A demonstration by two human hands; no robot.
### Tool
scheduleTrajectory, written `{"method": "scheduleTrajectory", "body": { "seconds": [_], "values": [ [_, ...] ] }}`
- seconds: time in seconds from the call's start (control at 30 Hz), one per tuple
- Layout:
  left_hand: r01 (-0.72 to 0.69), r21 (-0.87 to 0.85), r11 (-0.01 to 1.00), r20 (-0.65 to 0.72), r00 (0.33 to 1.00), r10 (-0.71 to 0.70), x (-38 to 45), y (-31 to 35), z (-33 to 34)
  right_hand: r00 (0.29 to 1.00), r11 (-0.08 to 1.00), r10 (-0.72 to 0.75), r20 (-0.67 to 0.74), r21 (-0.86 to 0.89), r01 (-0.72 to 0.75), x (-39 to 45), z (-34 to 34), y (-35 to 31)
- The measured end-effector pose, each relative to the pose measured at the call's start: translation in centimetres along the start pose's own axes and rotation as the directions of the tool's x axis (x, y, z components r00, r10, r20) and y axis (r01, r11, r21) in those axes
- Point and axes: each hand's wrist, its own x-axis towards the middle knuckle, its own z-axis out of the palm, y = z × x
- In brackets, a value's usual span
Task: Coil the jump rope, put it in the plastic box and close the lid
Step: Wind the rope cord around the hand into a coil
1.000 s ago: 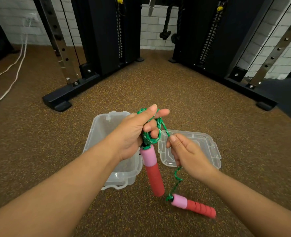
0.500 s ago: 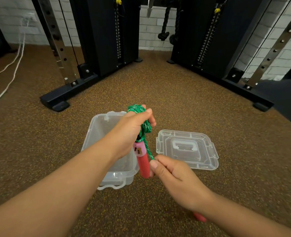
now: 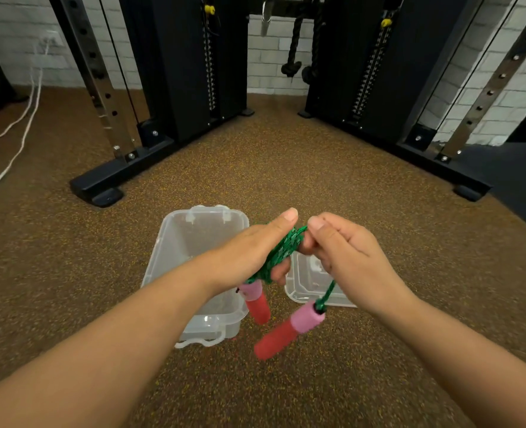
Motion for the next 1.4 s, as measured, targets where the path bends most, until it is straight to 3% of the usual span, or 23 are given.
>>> {"method": "scheduleTrajectory", "body": {
  "seconds": [0.13, 0.23, 0.37, 0.5, 0.7, 0.83, 0.97, 1.07, 1.13, 1.23, 1.3, 1.4],
  "values": [
    [0.009, -0.142, 0.99, 0.061, 0.998, -0.001, 0.2, -0.3, -0.3, 0.995, 0.998, 0.062, -0.074, -0.011, -0.063, 1.3, -0.4, 1.7],
    [-0.026, -0.253, 0.967, 0.005, 1.0, 0.029, 0.5, -0.6, -0.4, 0.991, 0.993, 0.111, -0.076, 0.057, -0.107, 1.7, -0.2, 3.4],
    [-0.035, -0.499, 0.866, -0.105, 0.994, -0.02, 0.7, -0.6, -0.6, 0.988, 0.988, 0.143, -0.05, 0.074, -0.139, 1.7, 0.2, 4.8],
    [-0.068, -0.641, 0.764, -0.164, 0.985, -0.051, 1.0, -0.7, -1.0, 0.986, 0.985, 0.166, -0.034, 0.058, -0.164, 1.3, 0.7, 6.3],
    [-0.072, -0.752, 0.655, -0.177, 0.979, -0.096, 1.3, -0.8, -1.1, 0.982, 0.983, 0.183, 0.039, 0.009, -0.184, 0.0, 1.9, 7.1],
    [-0.084, -0.801, 0.593, -0.181, 0.978, -0.106, 1.3, -0.7, -1.2, 0.986, 0.975, 0.16, 0.052, -0.166, -0.149, -0.9, 2.5, 6.8],
    [-0.166, -0.801, 0.576, -0.272, 0.957, -0.102, 1.5, -0.4, -1.6, 0.977, 0.961, 0.152, 0.147, -0.254, -0.111, -2.1, 2.8, 5.8],
    [-0.201, -0.767, 0.61, -0.346, 0.93, -0.128, 1.7, -0.7, -1.6, 0.974, 0.947, 0.123, 0.189, -0.316, -0.058, -2.7, 3.0, 5.0],
    [-0.201, -0.678, 0.707, -0.403, 0.906, -0.129, 2.0, -1.0, -1.3, 0.973, 0.918, 0.071, 0.221, -0.395, 0.023, -2.8, 3.2, 4.5],
    [-0.106, -0.271, 0.957, -0.479, 0.877, -0.038, 2.0, -1.3, -0.7, 0.953, 0.841, -0.025, 0.301, -0.51, 0.183, -2.5, 3.3, 3.1],
    [-0.077, -0.027, 0.997, -0.412, 0.909, 0.059, 1.7, -1.6, -0.2, 0.937, 0.781, -0.089, 0.339, -0.561, 0.277, -2.0, 2.9, 1.9],
    [-0.122, 0.194, 0.973, -0.271, 0.947, 0.173, 1.2, -1.7, 0.3, 0.917, 0.68, -0.217, 0.334, -0.622, 0.388, -1.0, 1.6, 0.8]
  ]
}}
